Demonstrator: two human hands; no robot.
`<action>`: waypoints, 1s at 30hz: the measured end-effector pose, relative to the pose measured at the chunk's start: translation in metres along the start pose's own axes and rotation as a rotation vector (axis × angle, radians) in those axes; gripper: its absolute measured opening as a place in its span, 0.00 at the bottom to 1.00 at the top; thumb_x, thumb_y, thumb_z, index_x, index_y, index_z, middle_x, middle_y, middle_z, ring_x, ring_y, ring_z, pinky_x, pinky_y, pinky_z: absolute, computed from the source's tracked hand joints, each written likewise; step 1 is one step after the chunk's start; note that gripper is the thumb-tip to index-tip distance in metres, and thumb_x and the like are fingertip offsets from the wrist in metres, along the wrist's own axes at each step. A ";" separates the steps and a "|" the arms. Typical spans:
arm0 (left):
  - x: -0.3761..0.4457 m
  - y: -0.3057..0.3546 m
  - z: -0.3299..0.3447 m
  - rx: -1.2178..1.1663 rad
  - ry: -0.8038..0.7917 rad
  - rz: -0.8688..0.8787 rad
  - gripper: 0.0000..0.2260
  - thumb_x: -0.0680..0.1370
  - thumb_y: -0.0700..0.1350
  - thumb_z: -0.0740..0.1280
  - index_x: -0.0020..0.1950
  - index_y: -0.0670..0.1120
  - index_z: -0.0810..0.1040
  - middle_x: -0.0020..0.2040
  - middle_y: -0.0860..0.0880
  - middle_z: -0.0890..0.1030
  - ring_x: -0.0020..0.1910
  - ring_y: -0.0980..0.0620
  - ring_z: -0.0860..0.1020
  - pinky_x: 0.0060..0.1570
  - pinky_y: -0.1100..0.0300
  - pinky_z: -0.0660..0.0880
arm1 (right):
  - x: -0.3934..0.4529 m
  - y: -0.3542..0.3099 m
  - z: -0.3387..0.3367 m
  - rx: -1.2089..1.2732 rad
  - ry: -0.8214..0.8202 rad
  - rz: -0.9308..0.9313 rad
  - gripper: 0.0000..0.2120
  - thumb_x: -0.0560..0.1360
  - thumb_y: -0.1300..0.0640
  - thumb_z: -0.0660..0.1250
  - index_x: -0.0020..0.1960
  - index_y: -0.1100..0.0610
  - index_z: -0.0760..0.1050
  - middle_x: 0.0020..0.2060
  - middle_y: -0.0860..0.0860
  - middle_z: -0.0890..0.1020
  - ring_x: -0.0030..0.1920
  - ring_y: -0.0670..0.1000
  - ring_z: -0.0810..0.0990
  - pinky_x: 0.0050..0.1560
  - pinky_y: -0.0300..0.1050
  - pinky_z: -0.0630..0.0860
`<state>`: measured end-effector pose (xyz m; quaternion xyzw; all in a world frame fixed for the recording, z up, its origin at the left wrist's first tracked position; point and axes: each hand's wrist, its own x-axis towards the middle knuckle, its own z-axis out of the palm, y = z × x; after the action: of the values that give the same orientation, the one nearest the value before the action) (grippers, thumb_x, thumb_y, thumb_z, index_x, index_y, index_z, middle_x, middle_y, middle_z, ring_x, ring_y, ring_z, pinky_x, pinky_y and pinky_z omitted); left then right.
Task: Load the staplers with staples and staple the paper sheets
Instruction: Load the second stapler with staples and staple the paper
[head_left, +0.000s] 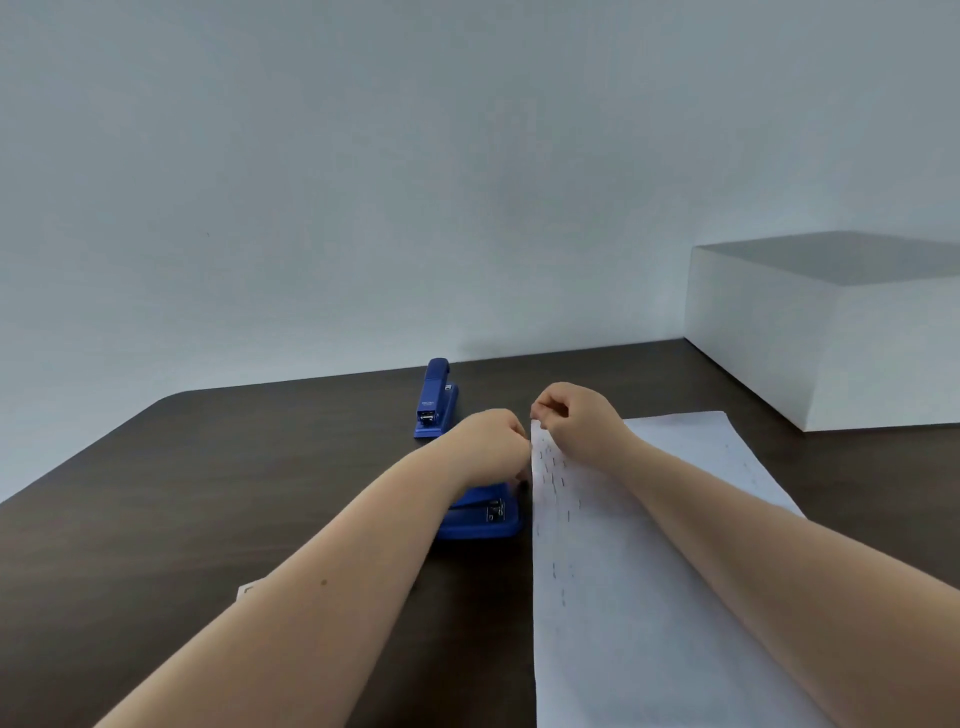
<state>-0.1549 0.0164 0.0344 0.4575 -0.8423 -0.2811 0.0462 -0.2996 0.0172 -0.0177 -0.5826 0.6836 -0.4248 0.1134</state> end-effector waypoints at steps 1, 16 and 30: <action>0.003 0.006 0.002 0.042 -0.024 0.000 0.13 0.77 0.36 0.60 0.61 0.39 0.75 0.57 0.41 0.80 0.56 0.43 0.79 0.60 0.48 0.75 | 0.001 0.000 0.000 0.020 0.023 0.003 0.08 0.77 0.61 0.60 0.48 0.62 0.77 0.42 0.54 0.81 0.41 0.50 0.75 0.38 0.36 0.69; 0.028 0.037 0.033 0.109 0.065 -0.117 0.23 0.70 0.49 0.73 0.61 0.43 0.73 0.52 0.47 0.77 0.51 0.47 0.78 0.53 0.54 0.78 | 0.006 -0.008 -0.006 0.195 0.103 0.073 0.09 0.76 0.60 0.60 0.44 0.63 0.77 0.32 0.45 0.76 0.41 0.52 0.76 0.42 0.45 0.71; -0.041 0.018 -0.048 -0.926 0.562 -0.074 0.07 0.75 0.43 0.68 0.39 0.43 0.76 0.49 0.38 0.83 0.51 0.37 0.81 0.55 0.41 0.78 | -0.047 -0.085 -0.069 0.152 -0.124 0.077 0.10 0.78 0.52 0.62 0.50 0.57 0.79 0.40 0.52 0.83 0.36 0.47 0.81 0.35 0.37 0.76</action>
<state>-0.1287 0.0362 0.0908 0.4763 -0.5688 -0.4912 0.4564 -0.2710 0.0933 0.0689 -0.5709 0.6629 -0.4338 0.2154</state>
